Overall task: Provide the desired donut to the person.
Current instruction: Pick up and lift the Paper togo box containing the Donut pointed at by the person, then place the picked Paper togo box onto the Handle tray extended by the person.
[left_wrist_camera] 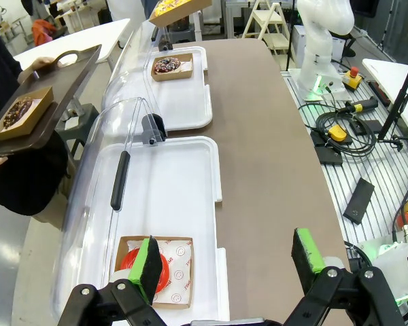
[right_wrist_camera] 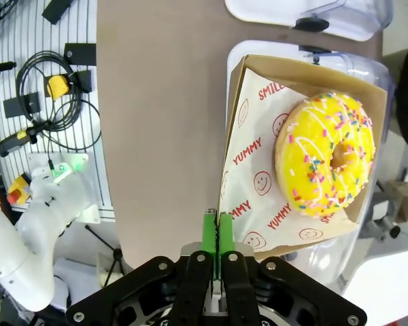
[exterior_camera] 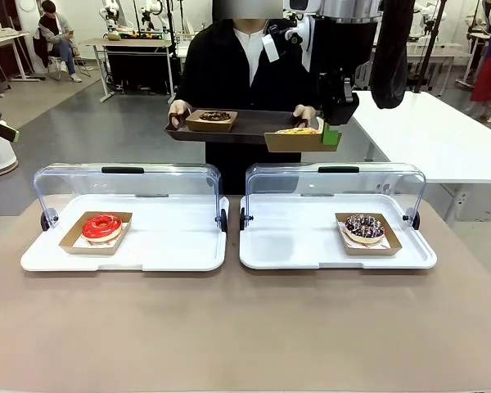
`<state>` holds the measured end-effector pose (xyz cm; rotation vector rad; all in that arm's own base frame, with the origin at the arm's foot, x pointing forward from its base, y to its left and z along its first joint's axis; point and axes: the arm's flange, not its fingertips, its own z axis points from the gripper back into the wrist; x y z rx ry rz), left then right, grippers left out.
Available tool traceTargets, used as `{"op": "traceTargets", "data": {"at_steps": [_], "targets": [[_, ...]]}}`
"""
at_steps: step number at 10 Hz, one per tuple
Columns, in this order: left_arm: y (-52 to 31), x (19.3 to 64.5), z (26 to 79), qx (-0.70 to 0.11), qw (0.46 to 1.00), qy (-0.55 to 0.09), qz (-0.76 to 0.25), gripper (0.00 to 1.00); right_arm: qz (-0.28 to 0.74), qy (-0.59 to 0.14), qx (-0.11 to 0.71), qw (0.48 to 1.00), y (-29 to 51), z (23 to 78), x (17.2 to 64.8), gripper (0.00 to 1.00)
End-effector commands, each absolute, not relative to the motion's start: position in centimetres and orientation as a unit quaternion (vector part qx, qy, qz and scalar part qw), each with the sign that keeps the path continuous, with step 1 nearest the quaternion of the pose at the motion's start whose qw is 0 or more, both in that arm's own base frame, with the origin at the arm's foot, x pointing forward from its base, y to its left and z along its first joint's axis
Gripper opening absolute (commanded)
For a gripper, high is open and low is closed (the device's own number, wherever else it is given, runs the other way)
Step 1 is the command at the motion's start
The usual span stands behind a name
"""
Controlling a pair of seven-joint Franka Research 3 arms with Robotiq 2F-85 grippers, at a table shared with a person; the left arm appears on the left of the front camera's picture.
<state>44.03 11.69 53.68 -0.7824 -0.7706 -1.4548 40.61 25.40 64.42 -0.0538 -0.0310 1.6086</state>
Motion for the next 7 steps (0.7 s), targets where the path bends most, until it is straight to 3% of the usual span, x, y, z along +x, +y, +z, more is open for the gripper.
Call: {"op": "traceTargets", "data": {"at_steps": [1,7], "targets": [[11.65,43.78,53.76,-0.338,0.611,-0.338,-0.631,1.0,0.718,-0.013,-0.018,0.696,24.92,63.86,40.26,0.0],[11.65,43.78,53.76,-0.338,0.611,-0.338,-0.631,1.0,0.718,-0.013,-0.018,0.696,24.92,63.86,40.26,0.0]]}}
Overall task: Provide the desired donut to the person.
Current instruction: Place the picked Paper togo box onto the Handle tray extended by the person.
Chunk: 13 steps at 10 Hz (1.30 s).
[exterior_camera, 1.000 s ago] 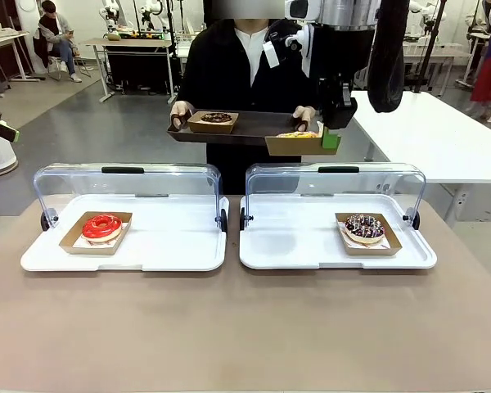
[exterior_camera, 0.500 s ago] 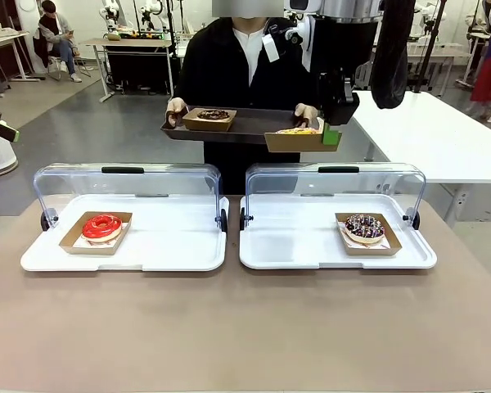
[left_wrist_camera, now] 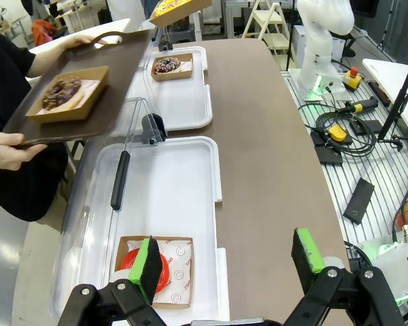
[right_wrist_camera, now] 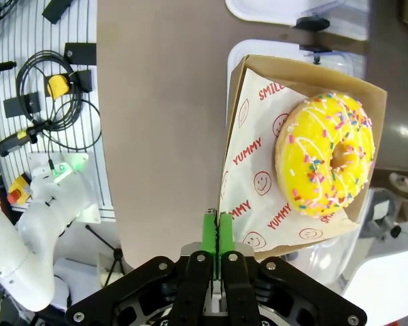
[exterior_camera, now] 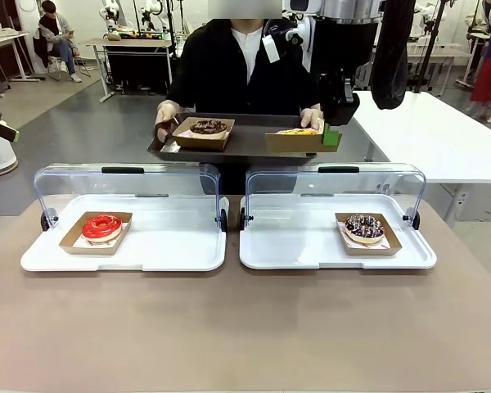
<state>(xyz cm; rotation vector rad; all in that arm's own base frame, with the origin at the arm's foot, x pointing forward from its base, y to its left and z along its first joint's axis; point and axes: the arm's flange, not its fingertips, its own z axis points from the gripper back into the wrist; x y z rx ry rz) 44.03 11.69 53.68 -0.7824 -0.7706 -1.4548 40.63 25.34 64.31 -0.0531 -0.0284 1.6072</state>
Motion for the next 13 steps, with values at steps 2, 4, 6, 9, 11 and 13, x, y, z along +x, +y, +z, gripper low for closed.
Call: {"op": "traceTargets", "data": {"at_steps": [2,4,6,9,11,13], "targets": [[11.6,43.8,53.8,-0.338,0.611,-0.338,-0.631,1.0,0.718,-0.013,-0.018,0.696,24.9,63.9,40.3,0.0],[11.6,43.8,53.8,-0.338,0.611,-0.338,-0.631,1.0,0.718,-0.013,-0.018,0.696,24.9,63.9,40.3,0.0],[11.6,43.8,53.8,-0.338,0.611,-0.338,-0.631,1.0,0.718,-0.013,-0.018,0.696,24.9,63.9,40.3,0.0],[11.6,43.8,53.8,-0.338,0.611,-0.338,-0.631,1.0,0.724,-0.018,-0.027,0.689,25.8,64.8,40.9,0.01],[11.6,43.8,53.8,-0.338,0.611,-0.338,-0.631,1.0,0.729,-0.031,-0.04,0.682,27.0,65.8,41.5,0.01],[11.6,43.8,53.8,-0.338,0.611,-0.338,-0.631,1.0,0.725,-0.022,-0.052,0.686,28.4,65.7,43.4,0.01]]}}
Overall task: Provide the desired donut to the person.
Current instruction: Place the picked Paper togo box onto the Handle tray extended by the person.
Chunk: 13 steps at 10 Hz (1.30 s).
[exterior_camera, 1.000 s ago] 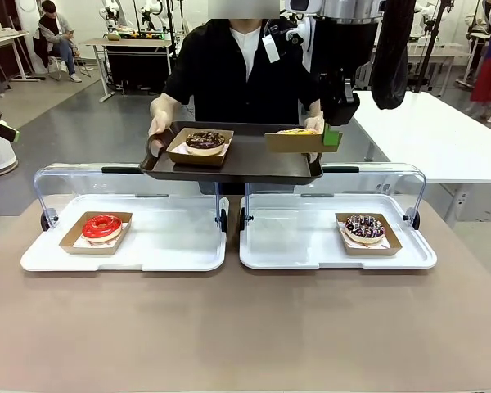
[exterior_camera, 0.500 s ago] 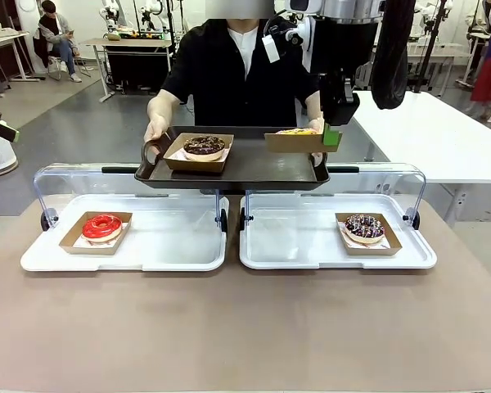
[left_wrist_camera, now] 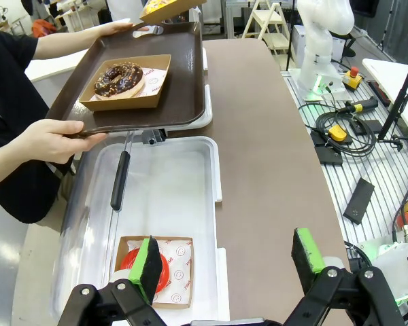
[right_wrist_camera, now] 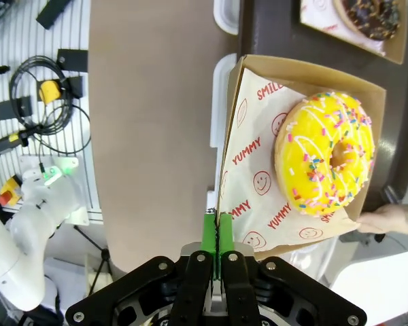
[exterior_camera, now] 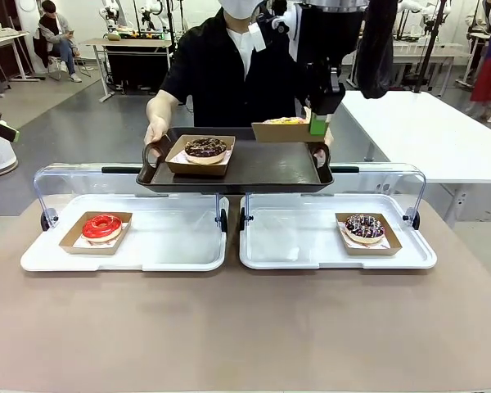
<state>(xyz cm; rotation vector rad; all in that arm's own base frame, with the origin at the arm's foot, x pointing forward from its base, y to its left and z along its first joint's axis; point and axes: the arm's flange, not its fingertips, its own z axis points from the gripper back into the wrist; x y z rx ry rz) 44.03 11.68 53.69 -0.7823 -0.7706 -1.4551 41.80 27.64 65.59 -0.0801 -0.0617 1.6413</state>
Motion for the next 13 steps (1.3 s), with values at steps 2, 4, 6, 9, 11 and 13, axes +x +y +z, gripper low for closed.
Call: {"op": "traceTargets", "data": {"at_steps": [2,4,6,9,11,13], "targets": [[11.6,43.8,53.8,-0.338,0.611,-0.338,-0.631,1.0,0.717,-0.018,-0.055,0.695,29.2,64.6,45.6,0.01],[11.6,43.8,53.8,-0.338,0.611,-0.338,-0.631,1.0,0.715,-0.016,-0.05,0.697,29.6,62.8,47.5,0.01],[11.6,43.8,53.8,-0.338,0.611,-0.338,-0.631,1.0,0.714,-0.017,-0.045,0.698,29.5,61.3,49.1,0.01],[11.6,43.8,53.8,-0.338,0.611,-0.338,-0.631,1.0,0.71,0.0,-0.023,0.703,29.2,58.9,50.5,0.01],[11.6,43.8,53.8,-0.338,0.611,-0.338,-0.631,1.0,0.71,0.003,-0.017,0.704,29.1,58.5,50.7,0.01],[11.6,43.8,53.8,-0.338,0.611,-0.338,-0.631,1.0,0.71,0.001,-0.005,0.704,28.9,58.2,50.9,0.01]]}}
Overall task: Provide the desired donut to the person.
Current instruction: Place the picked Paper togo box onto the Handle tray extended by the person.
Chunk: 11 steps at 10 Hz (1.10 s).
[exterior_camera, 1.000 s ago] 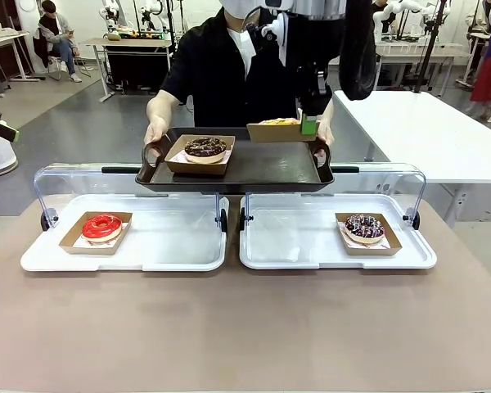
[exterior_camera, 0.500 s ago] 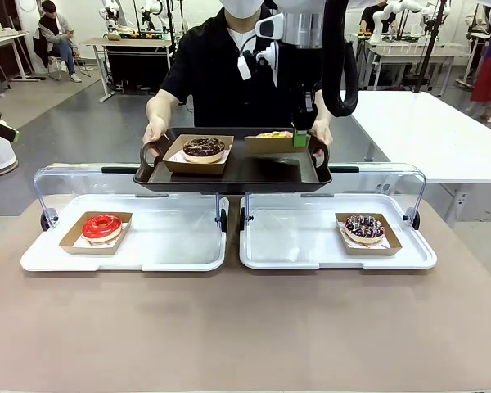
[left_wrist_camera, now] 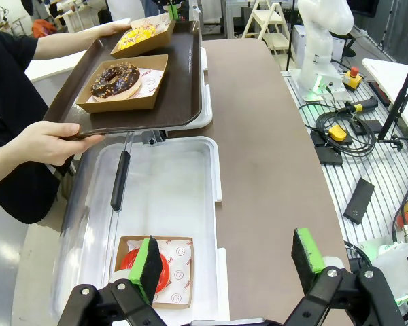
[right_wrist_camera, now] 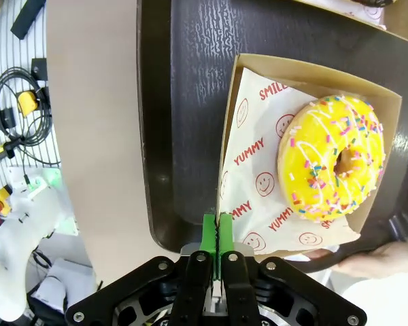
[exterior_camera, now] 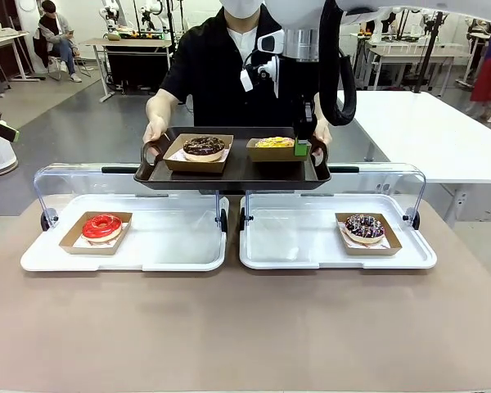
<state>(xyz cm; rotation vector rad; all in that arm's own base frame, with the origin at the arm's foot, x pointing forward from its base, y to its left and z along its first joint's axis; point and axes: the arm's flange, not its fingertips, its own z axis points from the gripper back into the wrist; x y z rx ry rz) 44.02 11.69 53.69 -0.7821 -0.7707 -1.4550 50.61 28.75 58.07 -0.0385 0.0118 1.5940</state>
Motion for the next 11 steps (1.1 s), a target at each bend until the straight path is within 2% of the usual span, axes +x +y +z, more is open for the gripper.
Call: {"op": "traceTargets", "data": {"at_steps": [1,2,3,5,7,8,9,11], "targets": [[11.65,43.78,53.76,-0.338,0.611,-0.338,-0.631,1.0,0.712,0.0,0.0,0.702,28.81,58.07,50.92,0.01],[11.65,43.78,53.76,-0.338,0.611,-0.338,-0.631,1.0,0.715,-0.001,0.004,0.699,28.75,58.07,50.97,0.21],[11.65,43.78,53.76,-0.338,0.611,-0.338,-0.631,1.0,0.719,-0.002,0.005,0.696,28.71,58.01,50.96,0.61],[11.65,43.78,53.76,-0.338,0.611,-0.338,-0.631,1.0,0.719,-0.002,0.007,0.695,28.64,57.99,51.02,1.0],[11.65,43.78,53.76,-0.338,0.611,-0.338,-0.631,1.0,0.719,-0.001,0.01,0.695,28.52,57.93,51.04,1.0],[11.65,43.78,53.76,-0.338,0.611,-0.338,-0.631,1.0,0.719,-0.002,0.012,0.695,28.49,57.94,51.02,0.95],[11.65,43.78,53.76,-0.338,0.611,-0.338,-0.631,1.0,0.719,-0.003,0.015,0.695,28.43,57.95,51.01,1.0],[11.65,43.78,53.76,-0.338,0.611,-0.338,-0.631,1.0,0.721,-0.004,0.021,0.693,28.25,57.98,51.0,1.0]]}}
